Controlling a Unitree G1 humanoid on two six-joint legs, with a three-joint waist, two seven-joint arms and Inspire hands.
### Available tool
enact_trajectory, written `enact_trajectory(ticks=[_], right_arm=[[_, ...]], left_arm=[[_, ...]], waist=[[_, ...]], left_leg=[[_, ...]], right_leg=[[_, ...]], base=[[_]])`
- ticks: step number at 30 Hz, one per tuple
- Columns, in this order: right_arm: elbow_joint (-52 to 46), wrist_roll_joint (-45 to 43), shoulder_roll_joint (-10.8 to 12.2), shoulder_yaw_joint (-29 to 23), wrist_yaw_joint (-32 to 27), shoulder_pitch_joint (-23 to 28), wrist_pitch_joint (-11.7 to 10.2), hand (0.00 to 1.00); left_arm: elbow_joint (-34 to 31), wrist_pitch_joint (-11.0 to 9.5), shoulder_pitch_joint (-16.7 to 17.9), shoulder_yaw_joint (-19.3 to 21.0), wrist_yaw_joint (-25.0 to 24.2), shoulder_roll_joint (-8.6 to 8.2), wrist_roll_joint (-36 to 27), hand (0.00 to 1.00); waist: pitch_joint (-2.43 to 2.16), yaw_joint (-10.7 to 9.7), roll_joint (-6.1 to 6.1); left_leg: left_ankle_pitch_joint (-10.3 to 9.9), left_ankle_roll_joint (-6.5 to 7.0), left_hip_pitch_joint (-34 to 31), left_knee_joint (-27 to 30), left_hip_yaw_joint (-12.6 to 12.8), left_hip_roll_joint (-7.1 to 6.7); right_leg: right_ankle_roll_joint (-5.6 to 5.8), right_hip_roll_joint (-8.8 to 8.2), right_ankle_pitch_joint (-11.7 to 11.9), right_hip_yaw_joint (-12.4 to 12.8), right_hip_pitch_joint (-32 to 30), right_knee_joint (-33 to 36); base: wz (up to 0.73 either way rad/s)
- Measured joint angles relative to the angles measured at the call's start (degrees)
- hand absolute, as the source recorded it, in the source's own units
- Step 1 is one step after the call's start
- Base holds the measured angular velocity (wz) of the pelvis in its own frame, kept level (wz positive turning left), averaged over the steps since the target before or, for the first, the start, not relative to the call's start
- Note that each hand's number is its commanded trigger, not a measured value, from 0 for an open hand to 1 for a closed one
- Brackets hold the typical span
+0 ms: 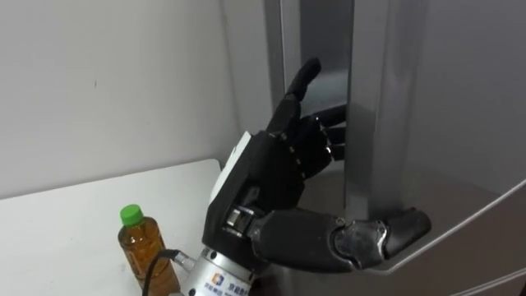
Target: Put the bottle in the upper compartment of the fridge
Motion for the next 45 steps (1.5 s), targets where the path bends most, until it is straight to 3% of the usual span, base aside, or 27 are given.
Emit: enact_trajectory(ticks=[6,15,19,24,26,31,35,40,45], right_arm=[[0.01,0.06,-0.23,-0.52,0.0,0.01,0.0,0.0],[0.18,0.11,-0.3,-1.2,0.13,0.07,-0.64,0.0],[-0.04,0.46,-0.46,-1.24,0.2,0.08,-1.16,0.0],[0.0,1.77,-1.33,-1.59,0.16,0.08,-1.25,0.0],[0.03,2.13,-1.35,-1.59,0.13,0.12,-1.31,0.0],[-0.01,3.62,-1.35,-1.58,-1.1,0.27,-1.31,0.0],[-0.23,3.85,-1.35,-1.41,-1.84,0.06,-1.3,0.0],[-0.16,4.58,-1.41,-0.45,-3.65,0.14,-1.18,0.0],[-0.12,5.7,-1.09,0.29,-3.97,0.19,-1.0,0.0]], left_arm=[[-0.01,-0.53,0.0,-0.37,0.0,0.3,0.12,0.0],[1.1,-2.58,0.0,-0.4,0.0,0.5,0.16,0.0],[1.22,-3.33,0.0,-0.82,-0.47,0.5,0.08,0.0],[1.23,-4.62,-0.15,-4.61,-2.24,0.17,-0.01,0.0],[2.0,-4.59,-2.39,-7.34,-4.52,0.19,-0.11,0.0],[4.21,-3.69,-7.64,-13.31,-11.0,0.23,-0.06,0.0],[8.25,-0.58,-10.93,-16.48,-15.94,0.38,0.2,0.0],[11.34,2.29,-10.94,-16.9,-17.09,1.26,0.26,0.0],[11.33,2.35,-10.93,-17.27,-18.09,1.52,0.25,0.0]], waist=[[-0.15,-0.23,0.16],[-0.16,-1.34,0.14],[-0.17,-2.83,0.22],[-0.2,-4.13,0.87],[-0.1,-4.52,1.01],[0.42,-6.02,1.21],[0.41,-6.51,1.65],[0.59,-7.57,1.36],[0.39,-7.46,0.68]], left_leg=[[0.06,0.25,-0.05,-0.54,0.61,0.01],[-0.35,0.94,0.0,-0.52,3.62,0.05],[-0.71,1.57,-0.24,-0.9,4.92,0.22],[-1.0,2.41,-0.89,-0.88,6.4,0.14],[-1.08,2.54,-0.91,-0.86,7.46,0.04],[-1.09,2.54,-0.11,-0.89,9.49,0.03],[-1.08,2.48,-0.09,-1.09,11.12,0.3],[-1.08,1.91,-0.1,-1.59,10.97,0.51],[-0.96,1.84,0.13,-1.73,10.85,0.56]], right_leg=[[0.04,0.03,0.46,0.42,-0.65,0.11],[0.72,-0.02,1.44,2.69,-1.8,0.04],[1.16,-0.21,2.12,3.12,-2.69,0.04],[1.28,-0.36,3.28,3.15,-3.75,-0.06],[1.55,-0.54,3.58,3.16,-3.83,-0.15],[1.58,-0.62,3.57,3.72,-3.91,-0.21],[1.7,-0.09,3.47,5.04,-5.28,-0.05],[1.08,0.53,2.98,6.07,-6.52,1.13],[1.0,0.59,2.99,6.1,-6.62,1.05]], base=[[-0.04],[-0.14],[-0.13],[-0.15],[-0.22],[-0.2],[-0.41],[-0.14],[0.0]])
